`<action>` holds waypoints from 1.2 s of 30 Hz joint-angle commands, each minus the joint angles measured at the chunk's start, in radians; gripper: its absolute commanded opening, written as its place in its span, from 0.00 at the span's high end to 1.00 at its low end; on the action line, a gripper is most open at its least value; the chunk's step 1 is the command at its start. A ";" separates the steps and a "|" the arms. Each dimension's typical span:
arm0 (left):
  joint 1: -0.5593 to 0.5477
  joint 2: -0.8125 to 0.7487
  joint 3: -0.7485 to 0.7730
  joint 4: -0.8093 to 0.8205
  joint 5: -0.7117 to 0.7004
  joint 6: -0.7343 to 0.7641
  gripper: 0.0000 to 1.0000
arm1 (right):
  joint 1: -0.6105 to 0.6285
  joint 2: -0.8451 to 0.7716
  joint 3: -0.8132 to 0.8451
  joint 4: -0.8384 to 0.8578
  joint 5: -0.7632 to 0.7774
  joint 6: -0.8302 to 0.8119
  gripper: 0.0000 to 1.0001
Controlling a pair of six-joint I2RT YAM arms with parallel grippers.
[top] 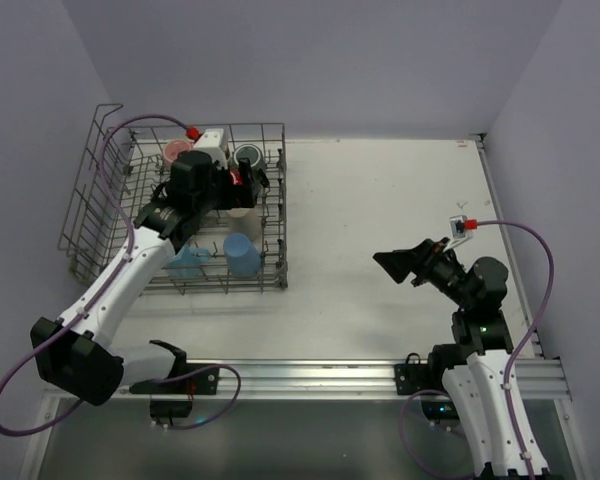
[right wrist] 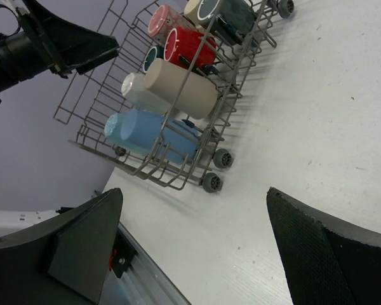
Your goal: Unload the cups from the dish rack
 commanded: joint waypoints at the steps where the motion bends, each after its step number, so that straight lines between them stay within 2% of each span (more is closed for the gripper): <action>1: -0.066 0.042 0.057 -0.044 -0.234 0.035 0.00 | 0.011 0.022 -0.014 0.032 -0.013 -0.009 0.03; 8: -0.123 0.121 0.020 -0.046 -0.429 0.012 0.00 | 0.020 0.026 -0.022 0.037 -0.020 -0.011 0.03; 14: -0.137 0.154 -0.010 -0.021 -0.498 -0.031 0.00 | 0.032 0.031 -0.043 0.089 -0.022 0.002 0.03; 25: -0.137 0.220 -0.081 0.079 -0.378 -0.031 0.00 | 0.054 0.045 -0.034 0.074 -0.013 -0.015 0.03; 27: -0.137 0.230 -0.081 0.095 -0.378 -0.028 0.02 | 0.052 0.049 -0.032 0.074 -0.019 -0.015 0.03; 31: -0.137 0.244 -0.069 0.109 -0.398 -0.019 0.15 | 0.052 0.054 -0.028 0.064 -0.031 -0.011 0.04; 35: -0.137 0.241 -0.069 0.125 -0.412 -0.013 0.16 | 0.052 0.051 -0.028 0.060 -0.033 -0.007 0.04; 36: -0.137 0.241 -0.070 0.125 -0.414 -0.010 0.23 | 0.052 0.055 -0.025 0.060 -0.031 -0.007 0.04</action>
